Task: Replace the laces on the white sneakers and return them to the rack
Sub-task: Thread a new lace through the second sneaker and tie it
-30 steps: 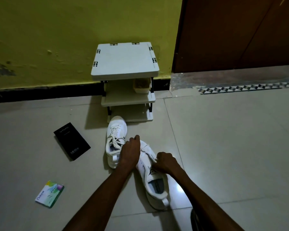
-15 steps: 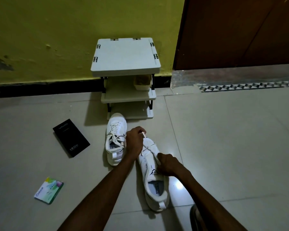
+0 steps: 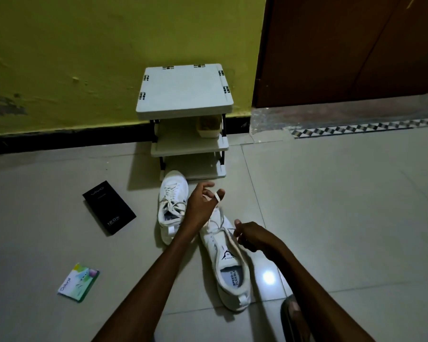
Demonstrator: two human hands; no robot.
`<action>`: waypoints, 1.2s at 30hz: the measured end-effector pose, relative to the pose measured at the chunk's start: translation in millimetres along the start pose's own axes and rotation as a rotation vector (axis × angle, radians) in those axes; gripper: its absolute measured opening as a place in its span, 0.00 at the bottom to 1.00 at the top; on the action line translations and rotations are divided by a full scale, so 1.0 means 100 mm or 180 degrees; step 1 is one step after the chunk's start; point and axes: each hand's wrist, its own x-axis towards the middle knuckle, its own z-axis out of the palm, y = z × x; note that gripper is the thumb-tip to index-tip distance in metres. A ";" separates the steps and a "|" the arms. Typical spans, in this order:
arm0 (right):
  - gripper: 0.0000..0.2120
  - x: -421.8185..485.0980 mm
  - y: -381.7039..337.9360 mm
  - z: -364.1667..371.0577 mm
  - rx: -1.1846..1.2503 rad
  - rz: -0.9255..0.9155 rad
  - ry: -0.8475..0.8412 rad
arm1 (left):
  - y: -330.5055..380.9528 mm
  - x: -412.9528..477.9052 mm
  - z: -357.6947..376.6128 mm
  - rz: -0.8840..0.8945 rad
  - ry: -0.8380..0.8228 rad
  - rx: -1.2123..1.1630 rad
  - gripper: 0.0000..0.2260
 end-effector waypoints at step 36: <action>0.14 -1.53 -2.01 -0.40 0.1980 -0.2713 -0.0407 | -0.73 -0.32 0.36 0.1539 -0.0835 0.2101 0.19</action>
